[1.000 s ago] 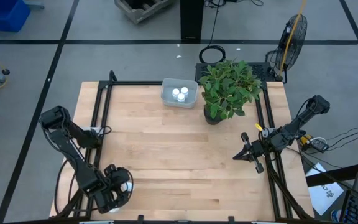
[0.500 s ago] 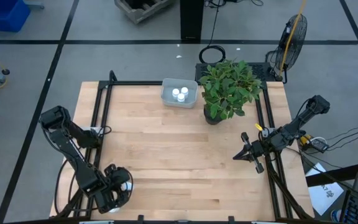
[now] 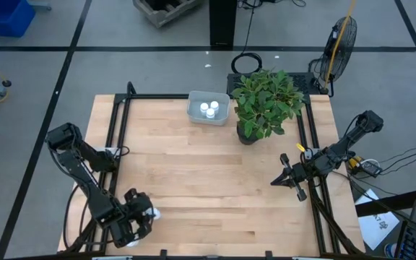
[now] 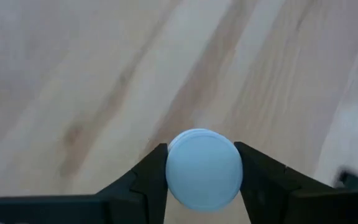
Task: Pick and place pill bottles into a basket
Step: Put the white pill bottle into the gray bin
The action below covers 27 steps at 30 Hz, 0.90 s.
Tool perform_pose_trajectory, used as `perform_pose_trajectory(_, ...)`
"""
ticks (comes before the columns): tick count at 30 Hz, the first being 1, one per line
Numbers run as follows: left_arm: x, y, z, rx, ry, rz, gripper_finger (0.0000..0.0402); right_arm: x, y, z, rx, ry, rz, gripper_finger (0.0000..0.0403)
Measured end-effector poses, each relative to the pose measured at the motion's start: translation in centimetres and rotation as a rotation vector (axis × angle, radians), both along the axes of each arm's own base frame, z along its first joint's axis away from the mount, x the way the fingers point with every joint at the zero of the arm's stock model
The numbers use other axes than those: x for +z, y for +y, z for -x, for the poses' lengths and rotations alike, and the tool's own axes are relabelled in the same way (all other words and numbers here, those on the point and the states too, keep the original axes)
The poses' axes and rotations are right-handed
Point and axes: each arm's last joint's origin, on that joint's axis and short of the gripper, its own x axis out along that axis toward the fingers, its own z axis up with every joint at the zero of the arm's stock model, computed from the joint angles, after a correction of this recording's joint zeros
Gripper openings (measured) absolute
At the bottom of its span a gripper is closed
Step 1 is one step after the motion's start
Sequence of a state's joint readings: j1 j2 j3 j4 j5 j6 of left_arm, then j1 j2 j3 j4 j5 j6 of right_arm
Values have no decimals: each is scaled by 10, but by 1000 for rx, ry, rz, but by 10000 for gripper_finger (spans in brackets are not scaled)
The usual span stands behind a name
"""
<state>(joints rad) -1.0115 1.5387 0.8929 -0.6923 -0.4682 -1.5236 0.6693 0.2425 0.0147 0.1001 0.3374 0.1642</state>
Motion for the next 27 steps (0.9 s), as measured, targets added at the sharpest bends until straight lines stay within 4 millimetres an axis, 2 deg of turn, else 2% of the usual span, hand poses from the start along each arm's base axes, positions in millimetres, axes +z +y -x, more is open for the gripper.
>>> perform_pose_trajectory(7, 3, 6, -7, 23, -172, -138, 163, 0, 0, 0, 0, 0, 0, 4)
perform_pose_trajectory(11, 4, 15, -19, 30, -208, -224, 183, 0, 0, 0, 0, 0, 0, 4)
perform_pose_trajectory(14, 5, 26, -31, 38, -216, -299, 177, 0, 0, 0, 0, 0, 0, 4)
perform_pose_trajectory(16, 5, 36, -41, 46, -205, -346, 164, 0, 0, 0, 0, 0, 0, 4)
perform_pose_trajectory(21, 6, 66, -67, 71, -149, -449, 164, 0, 0, 0, 0, 0, 0, 4)
perform_pose_trajectory(27, 10, 115, -100, 110, -92, -542, 167, 0, 0, 0, 0, 0, 0, 4)
